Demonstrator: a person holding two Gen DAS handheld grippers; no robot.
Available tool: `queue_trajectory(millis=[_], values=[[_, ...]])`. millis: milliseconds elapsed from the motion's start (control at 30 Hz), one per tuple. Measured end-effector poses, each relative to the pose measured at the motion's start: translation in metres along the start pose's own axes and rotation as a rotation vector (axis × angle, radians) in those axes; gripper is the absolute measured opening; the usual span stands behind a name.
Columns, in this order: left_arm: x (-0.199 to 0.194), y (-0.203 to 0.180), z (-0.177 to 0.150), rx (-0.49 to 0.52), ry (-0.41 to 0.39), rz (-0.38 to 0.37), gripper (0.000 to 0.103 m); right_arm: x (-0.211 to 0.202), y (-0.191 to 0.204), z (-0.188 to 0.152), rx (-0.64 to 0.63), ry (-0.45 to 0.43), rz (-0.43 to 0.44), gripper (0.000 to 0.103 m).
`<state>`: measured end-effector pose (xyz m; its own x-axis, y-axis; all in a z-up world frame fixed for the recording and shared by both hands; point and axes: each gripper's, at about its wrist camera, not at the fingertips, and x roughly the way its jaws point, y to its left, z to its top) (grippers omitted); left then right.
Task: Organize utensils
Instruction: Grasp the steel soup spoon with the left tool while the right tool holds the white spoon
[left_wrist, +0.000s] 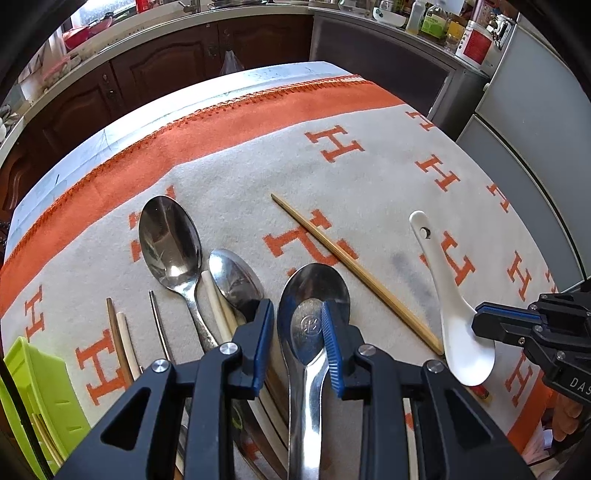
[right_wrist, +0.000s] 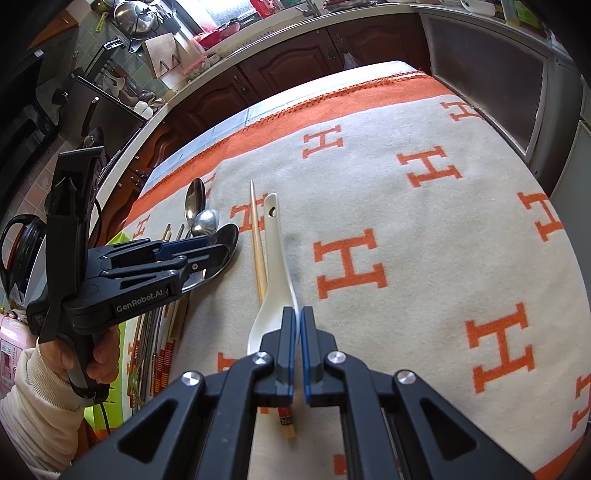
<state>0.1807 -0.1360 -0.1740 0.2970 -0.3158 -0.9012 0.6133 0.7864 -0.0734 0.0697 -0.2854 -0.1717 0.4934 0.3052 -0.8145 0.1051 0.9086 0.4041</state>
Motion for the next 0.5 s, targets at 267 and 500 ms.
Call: queue_trajectory(millis=[267,500], values=[[-0.013,-0.006,-0.007,-0.064,-0.021,0.027,0.000,-0.003,0.006,0.000,-0.010,-0.004,0.016,0.003],[-0.060,0.000,-0.026,-0.161,-0.101,-0.006,0.000,-0.017,0.020,0.001,-0.030,-0.022,0.029,0.003]])
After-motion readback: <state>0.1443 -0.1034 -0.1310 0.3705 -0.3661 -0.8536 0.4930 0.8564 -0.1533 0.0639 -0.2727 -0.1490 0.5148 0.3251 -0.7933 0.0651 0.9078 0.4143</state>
